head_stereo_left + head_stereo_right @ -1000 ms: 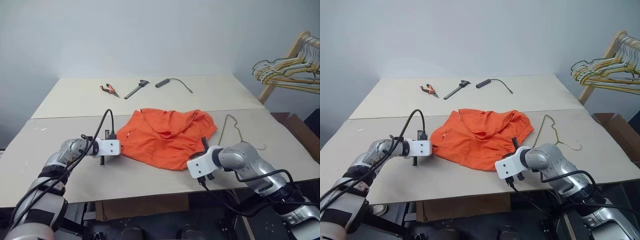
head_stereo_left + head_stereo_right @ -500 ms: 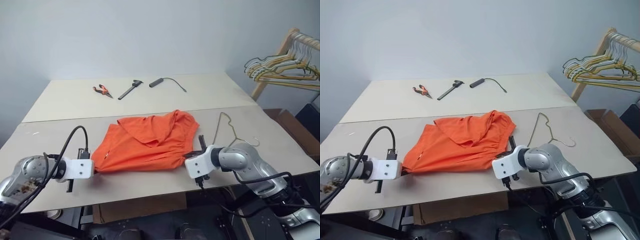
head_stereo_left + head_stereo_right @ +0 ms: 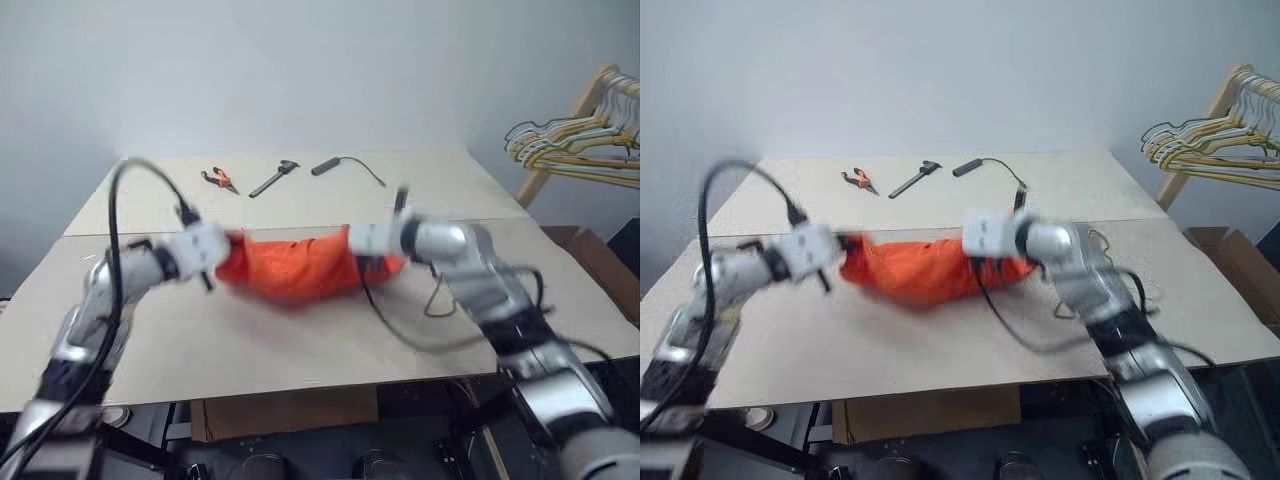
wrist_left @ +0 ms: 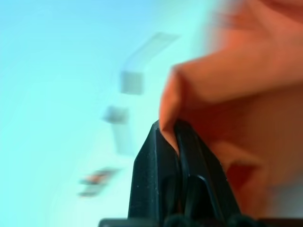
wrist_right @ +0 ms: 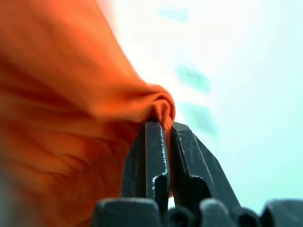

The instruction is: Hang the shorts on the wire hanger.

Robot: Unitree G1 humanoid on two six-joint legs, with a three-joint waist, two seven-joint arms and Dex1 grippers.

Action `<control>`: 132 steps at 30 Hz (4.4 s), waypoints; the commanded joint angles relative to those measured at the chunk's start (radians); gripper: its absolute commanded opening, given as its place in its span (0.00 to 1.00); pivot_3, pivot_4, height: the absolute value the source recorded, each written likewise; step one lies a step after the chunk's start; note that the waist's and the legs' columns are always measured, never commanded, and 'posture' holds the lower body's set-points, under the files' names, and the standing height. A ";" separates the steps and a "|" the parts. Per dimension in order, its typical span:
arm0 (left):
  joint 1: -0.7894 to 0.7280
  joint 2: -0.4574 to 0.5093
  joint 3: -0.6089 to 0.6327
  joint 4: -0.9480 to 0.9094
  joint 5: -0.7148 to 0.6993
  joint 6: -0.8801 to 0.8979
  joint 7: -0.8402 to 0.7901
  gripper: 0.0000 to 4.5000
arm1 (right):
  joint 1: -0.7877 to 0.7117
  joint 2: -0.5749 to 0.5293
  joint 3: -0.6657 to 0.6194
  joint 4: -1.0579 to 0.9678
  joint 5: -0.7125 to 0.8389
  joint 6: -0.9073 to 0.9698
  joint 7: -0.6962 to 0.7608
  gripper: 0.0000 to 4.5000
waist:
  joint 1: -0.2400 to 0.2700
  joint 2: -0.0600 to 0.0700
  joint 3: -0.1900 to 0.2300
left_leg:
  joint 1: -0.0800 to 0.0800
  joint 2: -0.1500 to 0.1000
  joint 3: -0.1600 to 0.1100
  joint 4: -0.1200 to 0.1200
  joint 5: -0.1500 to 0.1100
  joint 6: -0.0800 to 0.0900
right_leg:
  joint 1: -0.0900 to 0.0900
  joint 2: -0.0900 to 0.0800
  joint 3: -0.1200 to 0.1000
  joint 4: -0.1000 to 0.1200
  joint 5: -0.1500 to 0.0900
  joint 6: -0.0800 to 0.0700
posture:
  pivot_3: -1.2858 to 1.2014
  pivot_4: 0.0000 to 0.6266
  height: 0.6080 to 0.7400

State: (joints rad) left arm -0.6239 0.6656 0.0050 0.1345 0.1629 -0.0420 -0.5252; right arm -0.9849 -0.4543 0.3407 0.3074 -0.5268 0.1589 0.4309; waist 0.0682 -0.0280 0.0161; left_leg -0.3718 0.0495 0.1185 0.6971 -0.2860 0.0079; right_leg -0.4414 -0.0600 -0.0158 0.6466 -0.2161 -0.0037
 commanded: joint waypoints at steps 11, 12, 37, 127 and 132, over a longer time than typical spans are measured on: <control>-0.029 0.041 0.225 -0.202 -0.106 -0.068 0.207 0.00 | -0.098 0.023 -0.105 0.104 0.011 -0.285 -0.439 0.00 | -0.070 0.000 -0.003 | -0.012 -0.003 0.000 -0.019 0.000 -0.002 | -0.015 -0.002 -0.001 -0.007 -0.002 0.003 | 0.56 0.00 1.00; 0.024 0.057 0.233 -0.235 -0.134 -0.075 0.166 0.00 | -0.059 0.011 -0.089 0.079 0.011 -0.303 -0.400 0.00 | -0.076 0.000 -0.003 | -0.013 -0.003 0.000 -0.018 0.001 -0.003 | -0.015 -0.002 0.000 -0.010 -0.002 0.003 | 0.56 0.00 1.00; 1.166 0.455 0.287 -0.654 -0.262 0.144 -0.665 0.00 | 0.487 -0.374 0.159 -0.386 0.284 -0.657 0.605 0.00 | -0.053 0.000 0.003 | 0.025 0.003 -0.003 -0.015 -0.004 0.011 | 0.016 -0.001 0.004 -0.004 -0.011 0.004 | 0.56 0.00 1.00; 0.570 0.138 0.131 -0.630 -0.662 0.163 -0.564 1.00 | 0.324 0.065 -0.406 0.113 0.656 0.966 -0.130 0.25 | -0.095 0.001 0.001 | 0.020 0.001 -0.006 -0.017 -0.005 0.012 | 0.017 0.001 0.006 -0.007 -0.006 0.000 | 0.54 0.00 1.00; 0.565 0.135 0.133 -0.627 -0.656 0.162 -0.557 1.00 | 0.331 0.070 -0.390 0.101 0.654 0.970 -0.129 0.01 | -0.100 0.000 0.001 | 0.020 0.001 -0.006 -0.017 -0.005 0.012 | 0.018 0.001 0.006 -0.007 -0.007 0.002 | 0.54 0.00 1.00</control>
State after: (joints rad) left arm -0.0384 0.7986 0.1296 -0.4676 -0.4952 0.1360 -1.0906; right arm -0.6639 -0.4041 -0.0677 0.3953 0.1197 1.0940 0.2934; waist -0.0318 -0.0276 0.0167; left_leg -0.3522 0.0504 0.1122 0.6799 -0.2911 0.0203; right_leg -0.4235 -0.0591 -0.0097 0.6395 -0.2229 -0.0018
